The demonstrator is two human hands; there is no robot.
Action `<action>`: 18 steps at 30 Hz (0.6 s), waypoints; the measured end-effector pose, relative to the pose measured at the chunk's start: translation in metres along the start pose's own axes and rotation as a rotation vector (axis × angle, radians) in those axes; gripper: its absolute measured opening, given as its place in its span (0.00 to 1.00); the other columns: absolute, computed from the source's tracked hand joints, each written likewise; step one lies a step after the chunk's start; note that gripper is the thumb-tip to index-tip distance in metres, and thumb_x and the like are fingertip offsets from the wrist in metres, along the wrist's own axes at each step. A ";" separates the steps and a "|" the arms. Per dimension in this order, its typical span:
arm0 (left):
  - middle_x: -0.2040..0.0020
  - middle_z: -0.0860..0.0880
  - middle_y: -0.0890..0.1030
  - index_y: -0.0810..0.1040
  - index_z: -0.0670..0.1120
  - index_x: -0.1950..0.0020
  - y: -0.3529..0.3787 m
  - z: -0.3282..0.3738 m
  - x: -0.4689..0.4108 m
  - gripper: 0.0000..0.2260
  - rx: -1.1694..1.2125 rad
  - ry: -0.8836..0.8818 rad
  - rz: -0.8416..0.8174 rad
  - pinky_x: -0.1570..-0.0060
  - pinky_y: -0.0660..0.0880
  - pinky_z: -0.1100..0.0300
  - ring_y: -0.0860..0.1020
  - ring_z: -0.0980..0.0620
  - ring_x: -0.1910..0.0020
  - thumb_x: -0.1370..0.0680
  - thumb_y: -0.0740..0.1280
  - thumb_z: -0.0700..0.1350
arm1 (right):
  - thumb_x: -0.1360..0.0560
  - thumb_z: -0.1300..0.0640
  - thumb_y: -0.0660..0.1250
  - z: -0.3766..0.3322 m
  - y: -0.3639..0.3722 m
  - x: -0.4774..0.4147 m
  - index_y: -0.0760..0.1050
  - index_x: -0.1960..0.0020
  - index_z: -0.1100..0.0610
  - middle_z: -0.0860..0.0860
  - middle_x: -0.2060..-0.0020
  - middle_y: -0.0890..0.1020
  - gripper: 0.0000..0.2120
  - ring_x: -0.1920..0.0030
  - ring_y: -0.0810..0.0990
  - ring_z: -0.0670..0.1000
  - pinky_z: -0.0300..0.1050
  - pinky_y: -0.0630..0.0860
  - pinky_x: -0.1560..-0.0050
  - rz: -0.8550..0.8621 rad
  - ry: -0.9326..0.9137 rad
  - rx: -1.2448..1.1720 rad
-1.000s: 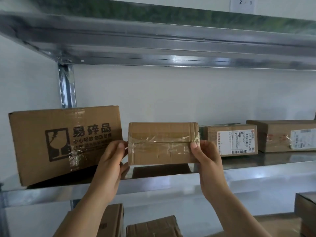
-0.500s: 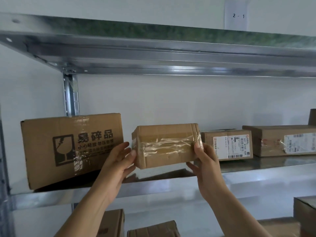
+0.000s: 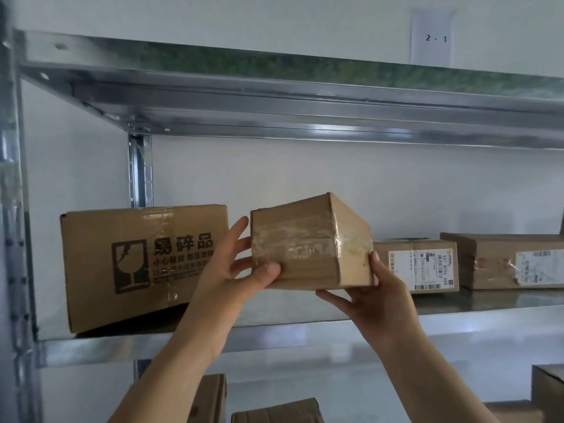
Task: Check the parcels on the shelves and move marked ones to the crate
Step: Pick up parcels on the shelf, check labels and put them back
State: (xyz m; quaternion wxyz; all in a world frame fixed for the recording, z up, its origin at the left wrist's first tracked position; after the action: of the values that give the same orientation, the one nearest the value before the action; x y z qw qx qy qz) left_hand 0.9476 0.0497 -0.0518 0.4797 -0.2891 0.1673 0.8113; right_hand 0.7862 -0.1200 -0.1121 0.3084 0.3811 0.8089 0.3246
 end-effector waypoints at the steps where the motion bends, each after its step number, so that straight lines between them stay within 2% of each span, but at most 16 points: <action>1: 0.32 0.55 0.78 0.68 0.65 0.27 0.004 0.004 0.000 0.40 -0.016 0.014 -0.031 0.32 0.71 0.44 0.76 0.52 0.33 0.37 0.80 0.57 | 0.24 0.51 0.69 0.002 0.001 0.002 0.80 0.37 0.56 0.61 0.36 0.82 0.18 0.36 0.81 0.63 0.79 0.74 0.42 -0.003 0.012 -0.005; 5: 0.29 0.55 0.75 0.66 0.64 0.26 0.027 0.018 0.004 0.46 -0.012 0.051 -0.235 0.32 0.72 0.50 0.74 0.53 0.30 0.41 0.83 0.58 | 0.19 0.50 0.65 0.012 0.006 0.009 0.80 0.34 0.55 0.63 0.36 0.81 0.17 0.36 0.80 0.65 0.78 0.75 0.44 -0.035 0.075 -0.021; 8: 0.24 0.55 0.69 0.58 0.65 0.23 0.041 0.024 0.007 0.53 -0.049 0.089 -0.384 0.27 0.65 0.43 0.69 0.52 0.25 0.41 0.83 0.60 | 0.16 0.53 0.59 0.018 0.011 0.012 0.82 0.36 0.58 0.64 0.38 0.82 0.17 0.36 0.80 0.67 0.79 0.73 0.41 -0.088 0.127 -0.017; 10: 0.22 0.57 0.65 0.52 0.68 0.22 0.045 0.027 0.007 0.56 -0.090 0.104 -0.410 0.25 0.60 0.40 0.64 0.53 0.23 0.42 0.83 0.61 | 0.20 0.56 0.62 0.021 0.017 0.015 0.83 0.38 0.58 0.64 0.39 0.83 0.16 0.36 0.80 0.68 0.78 0.73 0.39 -0.122 0.153 0.018; 13: 0.22 0.62 0.61 0.50 0.70 0.23 0.046 0.031 0.004 0.57 -0.156 0.131 -0.353 0.24 0.59 0.40 0.61 0.56 0.22 0.42 0.83 0.60 | 0.32 0.57 0.69 0.024 0.021 0.016 0.82 0.36 0.59 0.64 0.38 0.82 0.24 0.36 0.79 0.69 0.75 0.74 0.40 -0.128 0.165 0.057; 15: 0.24 0.67 0.62 0.52 0.70 0.23 0.041 0.031 0.003 0.56 -0.196 0.148 -0.292 0.25 0.62 0.44 0.61 0.61 0.23 0.41 0.84 0.56 | 0.28 0.57 0.68 0.026 0.019 0.016 0.79 0.33 0.59 0.64 0.35 0.80 0.24 0.34 0.78 0.69 0.74 0.73 0.37 -0.103 0.173 0.118; 18: 0.26 0.71 0.62 0.53 0.72 0.24 0.039 0.029 0.005 0.53 -0.269 0.193 -0.245 0.32 0.67 0.65 0.60 0.70 0.26 0.37 0.83 0.46 | 0.18 0.59 0.60 0.016 -0.002 0.011 0.78 0.33 0.58 0.64 0.36 0.81 0.16 0.37 0.81 0.67 0.68 0.78 0.41 0.035 0.120 0.283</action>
State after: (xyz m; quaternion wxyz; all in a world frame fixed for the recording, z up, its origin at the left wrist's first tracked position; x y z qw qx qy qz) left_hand 0.9027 0.0503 -0.0322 0.5136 -0.4453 0.0663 0.7304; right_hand 0.7910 -0.1074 -0.1262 0.1969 0.4148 0.8567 0.2350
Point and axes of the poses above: each hand's wrist, its own x-axis away from the middle knuckle, its own y-axis out of the palm, z = x × y, the point moved 10 cm from there along -x, towards the middle knuckle
